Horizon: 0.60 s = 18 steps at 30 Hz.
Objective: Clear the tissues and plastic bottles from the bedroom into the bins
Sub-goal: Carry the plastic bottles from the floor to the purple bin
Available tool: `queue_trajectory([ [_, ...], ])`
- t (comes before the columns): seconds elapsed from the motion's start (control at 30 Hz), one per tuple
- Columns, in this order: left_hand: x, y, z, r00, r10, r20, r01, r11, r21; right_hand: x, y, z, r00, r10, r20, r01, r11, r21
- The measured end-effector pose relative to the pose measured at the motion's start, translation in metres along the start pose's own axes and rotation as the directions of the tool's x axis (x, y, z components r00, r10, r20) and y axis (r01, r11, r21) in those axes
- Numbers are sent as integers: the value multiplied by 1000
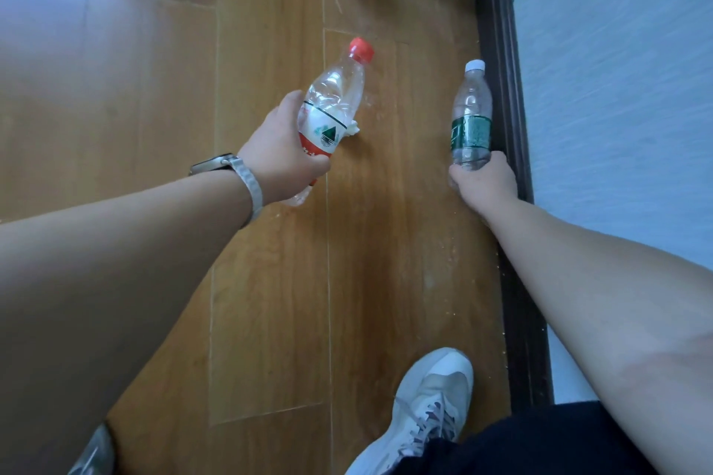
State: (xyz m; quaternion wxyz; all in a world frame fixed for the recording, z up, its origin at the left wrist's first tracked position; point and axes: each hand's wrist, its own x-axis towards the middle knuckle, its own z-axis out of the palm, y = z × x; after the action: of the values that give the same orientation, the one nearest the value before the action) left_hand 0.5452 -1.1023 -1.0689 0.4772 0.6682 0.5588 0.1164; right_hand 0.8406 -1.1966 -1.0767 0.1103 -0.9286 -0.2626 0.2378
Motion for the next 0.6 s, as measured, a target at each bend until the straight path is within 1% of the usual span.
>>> queue_trajectory([
  [0.17,4,0,-13,999,-25,-19,24,995,-93,-19,-47,12,991,-136,-5,136,989,54],
  [0.33,2,-6,-53,999,-36,-26,34,999,-41,-44,-106,25,968,-243,59,235,965,115],
  [0.43,-8,-5,-86,996,-68,-49,63,993,-97,-67,-135,29,964,-250,95,227,952,204],
  [0.6,-61,3,-143,969,-218,-118,182,948,-262,-132,-176,25,958,-240,156,175,922,345],
])
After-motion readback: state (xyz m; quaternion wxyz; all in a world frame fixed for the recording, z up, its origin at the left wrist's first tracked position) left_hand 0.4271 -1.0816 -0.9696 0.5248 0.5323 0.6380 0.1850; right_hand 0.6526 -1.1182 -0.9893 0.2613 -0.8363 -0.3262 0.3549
